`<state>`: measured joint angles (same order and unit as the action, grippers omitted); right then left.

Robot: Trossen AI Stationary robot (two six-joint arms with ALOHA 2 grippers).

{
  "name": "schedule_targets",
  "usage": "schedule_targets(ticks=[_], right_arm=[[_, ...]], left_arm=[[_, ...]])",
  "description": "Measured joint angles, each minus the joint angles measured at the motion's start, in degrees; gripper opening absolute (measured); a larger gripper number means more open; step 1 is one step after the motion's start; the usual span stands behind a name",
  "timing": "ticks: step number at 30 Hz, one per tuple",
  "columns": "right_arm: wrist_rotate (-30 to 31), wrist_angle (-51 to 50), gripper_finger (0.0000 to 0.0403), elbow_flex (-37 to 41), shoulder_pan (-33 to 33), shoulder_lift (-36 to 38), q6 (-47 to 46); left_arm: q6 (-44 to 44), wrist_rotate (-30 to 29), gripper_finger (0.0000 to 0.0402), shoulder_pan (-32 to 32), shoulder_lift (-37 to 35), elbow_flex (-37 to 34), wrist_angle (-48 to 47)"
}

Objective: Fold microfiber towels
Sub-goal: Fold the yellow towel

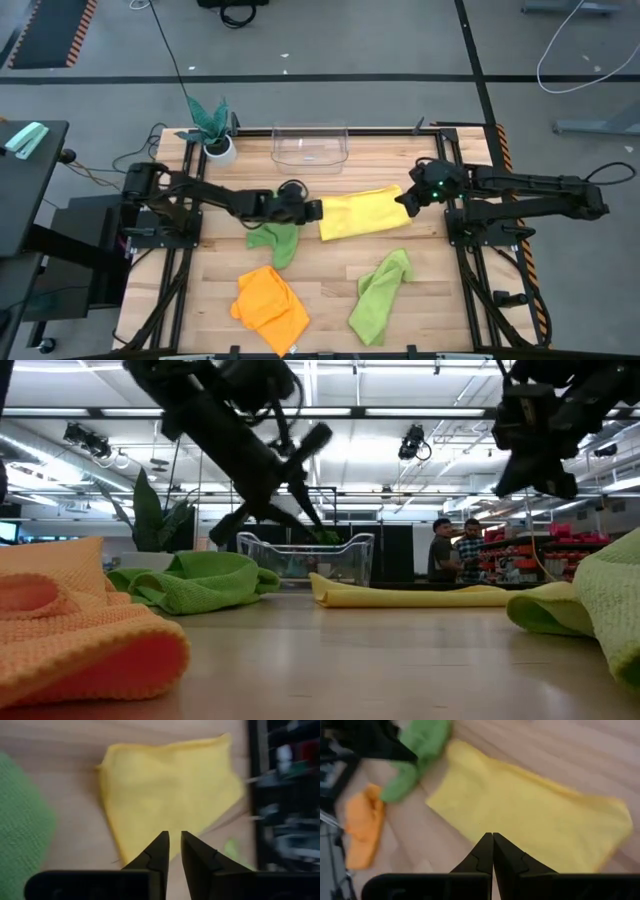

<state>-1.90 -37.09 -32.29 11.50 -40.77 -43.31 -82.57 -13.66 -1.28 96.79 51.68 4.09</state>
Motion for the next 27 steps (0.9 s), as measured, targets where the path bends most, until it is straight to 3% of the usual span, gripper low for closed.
schedule_targets(ticks=[13,19,27], right_arm=[[5.2,-2.7,0.0046,0.0,0.8,-4.1,6.0],[4.7,-3.0,0.0077,0.0,3.2,-5.0,6.0],[3.7,-2.4,0.0099,0.0,5.0,-5.0,6.0]], left_arm=[[0.8,9.1,0.0051,2.8,8.2,5.1,-6.6],[0.6,9.1,0.0063,2.8,8.7,5.1,-11.6],[-0.7,9.1,0.0076,3.7,8.7,5.1,-11.4]])
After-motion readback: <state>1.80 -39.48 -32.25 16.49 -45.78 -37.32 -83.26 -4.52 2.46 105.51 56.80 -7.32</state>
